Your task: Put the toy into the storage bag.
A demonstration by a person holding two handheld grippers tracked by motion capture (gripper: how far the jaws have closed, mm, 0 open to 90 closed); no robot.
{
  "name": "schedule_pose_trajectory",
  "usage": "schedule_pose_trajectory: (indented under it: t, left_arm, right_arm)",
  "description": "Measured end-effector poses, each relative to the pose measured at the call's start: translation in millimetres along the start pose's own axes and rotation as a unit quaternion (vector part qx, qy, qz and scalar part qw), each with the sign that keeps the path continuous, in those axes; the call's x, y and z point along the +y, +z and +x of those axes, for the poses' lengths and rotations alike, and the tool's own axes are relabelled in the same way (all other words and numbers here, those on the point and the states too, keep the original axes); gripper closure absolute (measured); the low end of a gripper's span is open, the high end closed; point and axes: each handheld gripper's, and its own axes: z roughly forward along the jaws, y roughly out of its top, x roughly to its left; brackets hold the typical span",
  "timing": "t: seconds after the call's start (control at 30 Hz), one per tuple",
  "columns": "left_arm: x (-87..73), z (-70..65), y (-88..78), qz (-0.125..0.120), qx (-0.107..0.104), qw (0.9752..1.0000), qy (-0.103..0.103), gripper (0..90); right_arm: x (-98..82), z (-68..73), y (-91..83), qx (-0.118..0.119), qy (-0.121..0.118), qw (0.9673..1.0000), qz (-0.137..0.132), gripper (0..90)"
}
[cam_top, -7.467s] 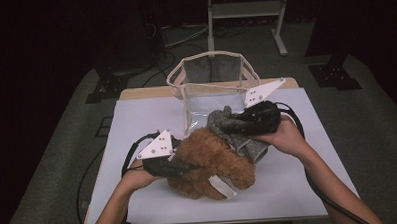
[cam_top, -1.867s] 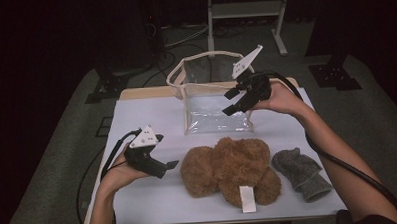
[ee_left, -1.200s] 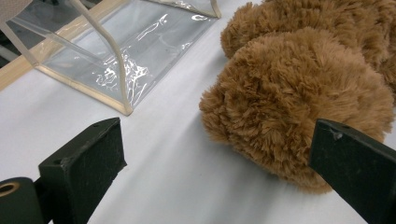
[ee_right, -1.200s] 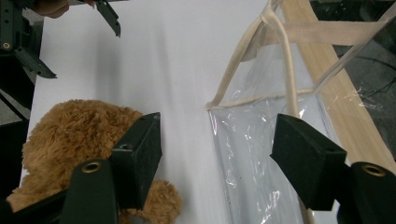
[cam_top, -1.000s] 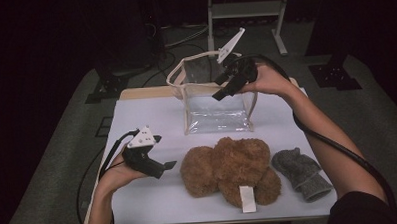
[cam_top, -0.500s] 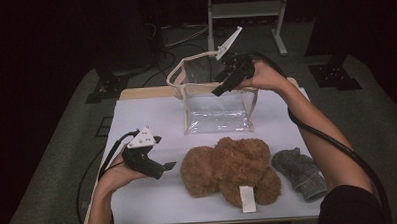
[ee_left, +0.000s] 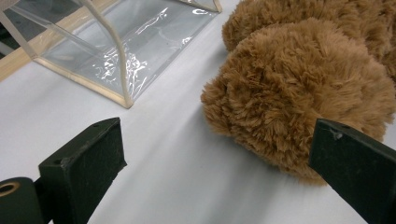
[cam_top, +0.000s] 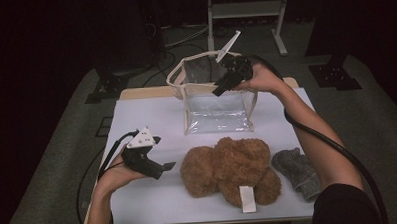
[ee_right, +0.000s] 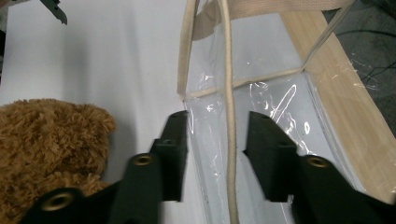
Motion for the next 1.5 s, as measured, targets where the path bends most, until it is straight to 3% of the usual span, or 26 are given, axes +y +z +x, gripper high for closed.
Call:
schedule_pose_trajectory:
  t: [0.13, 0.23, 0.87, 1.23, 1.5]
  left_arm:
    - [-0.2, 0.0, -0.1, -0.002, 0.001, 1.0, -0.002, 2.8]
    - [-0.6, 0.0, -0.2, -0.003, 0.001, 1.0, -0.004, 2.8]
    - [-4.8, 4.3, -3.7, -0.002, 0.008, 0.9999, -0.011, 2.8]
    - [-9.1, 8.4, -6.0, -0.001, 0.013, 0.9997, -0.021, 2.8]
    - [-8.9, 9.1, -7.4, -0.001, 0.014, 0.9998, -0.016, 2.8]
  right_arm:
    - [-1.3, 1.5, 1.2, 0.0, -0.007, 1.0, 0.006, 81.0]
    - [-1.8, 3.3, 1.4, -0.003, -0.011, 0.9999, 0.008, 85.5]
    - [-16.6, 32.9, -5.1, 0.01, -0.02, 0.9997, 0.005, 86.9]
    - [-28.2, 64.5, -12.7, 0.024, -0.039, 0.999, 0.0, 86.9]
    - [-28.1, 85.1, -17.0, 0.033, -0.056, 0.9979, -0.001, 86.9]
